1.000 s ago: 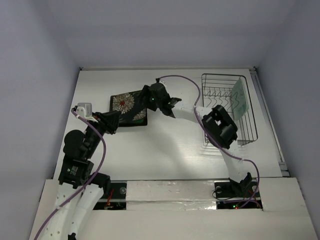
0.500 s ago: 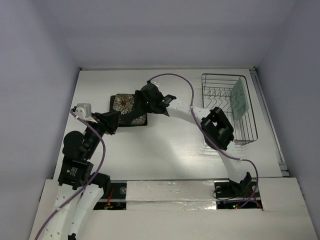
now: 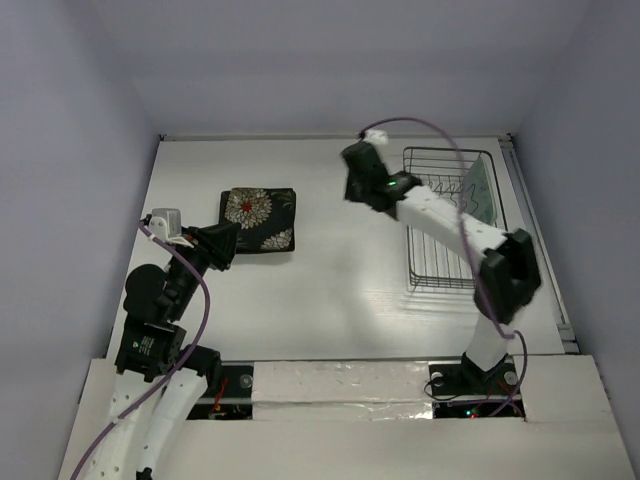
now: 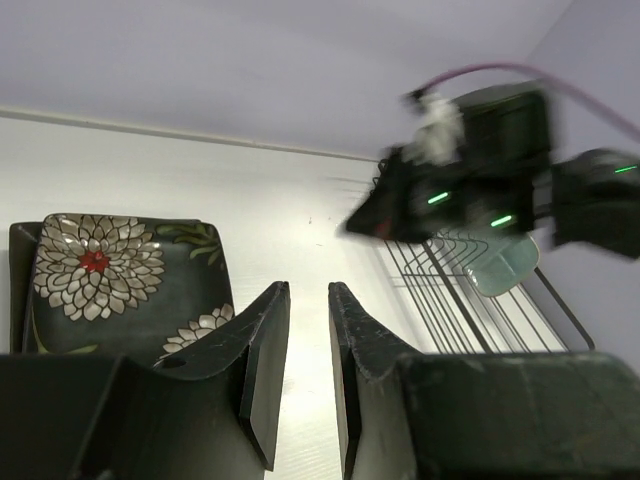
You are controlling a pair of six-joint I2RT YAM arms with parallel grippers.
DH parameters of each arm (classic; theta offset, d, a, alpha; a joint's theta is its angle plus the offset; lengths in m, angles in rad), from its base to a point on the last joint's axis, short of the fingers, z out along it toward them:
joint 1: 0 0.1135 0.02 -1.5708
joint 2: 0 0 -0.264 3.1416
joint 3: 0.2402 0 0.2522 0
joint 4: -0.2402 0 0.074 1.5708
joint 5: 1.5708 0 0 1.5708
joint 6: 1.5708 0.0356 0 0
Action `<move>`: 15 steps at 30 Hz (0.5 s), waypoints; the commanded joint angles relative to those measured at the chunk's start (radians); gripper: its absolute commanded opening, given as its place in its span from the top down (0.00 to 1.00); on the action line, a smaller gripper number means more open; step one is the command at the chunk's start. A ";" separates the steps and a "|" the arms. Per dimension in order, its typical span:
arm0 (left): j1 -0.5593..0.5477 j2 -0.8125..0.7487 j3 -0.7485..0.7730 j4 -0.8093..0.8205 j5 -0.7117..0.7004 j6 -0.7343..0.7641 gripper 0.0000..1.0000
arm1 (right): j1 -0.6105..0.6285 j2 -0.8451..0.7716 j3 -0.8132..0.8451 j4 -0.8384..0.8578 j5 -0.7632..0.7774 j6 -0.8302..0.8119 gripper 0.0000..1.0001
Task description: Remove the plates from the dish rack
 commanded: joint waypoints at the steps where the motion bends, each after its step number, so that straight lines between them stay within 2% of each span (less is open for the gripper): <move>1: -0.005 -0.008 0.028 0.038 0.007 0.005 0.80 | -0.173 -0.253 -0.125 -0.006 0.161 -0.079 1.00; 2: -0.005 -0.008 0.028 0.038 0.007 0.005 0.80 | -0.213 -0.351 -0.160 -0.008 0.174 -0.091 1.00; 5: -0.005 -0.008 0.030 0.039 0.005 0.005 0.80 | -0.380 -0.496 -0.267 -0.017 0.198 -0.131 1.00; 6: -0.005 -0.007 0.030 0.039 0.005 0.005 0.80 | -0.459 -0.515 -0.292 -0.026 0.203 -0.140 1.00; 8: -0.005 -0.002 0.030 0.041 0.002 0.006 0.80 | -0.524 -0.533 -0.304 -0.055 0.217 -0.157 0.95; 9: -0.015 0.001 0.030 0.038 0.002 0.005 0.80 | -0.556 -0.532 -0.307 -0.067 0.237 -0.166 0.81; 11: -0.015 0.004 0.030 0.036 0.002 0.008 0.80 | -0.645 -0.518 -0.312 -0.083 0.209 -0.191 0.60; 12: -0.024 0.007 0.031 0.036 0.002 0.006 0.80 | -0.665 -0.498 -0.315 -0.081 0.192 -0.212 0.45; 13: -0.024 0.007 0.031 0.036 0.002 0.008 0.80 | -0.685 -0.486 -0.321 -0.077 0.191 -0.226 0.38; 15: -0.034 0.007 0.031 0.035 -0.002 0.006 0.80 | -0.741 -0.449 -0.327 -0.077 0.162 -0.249 0.33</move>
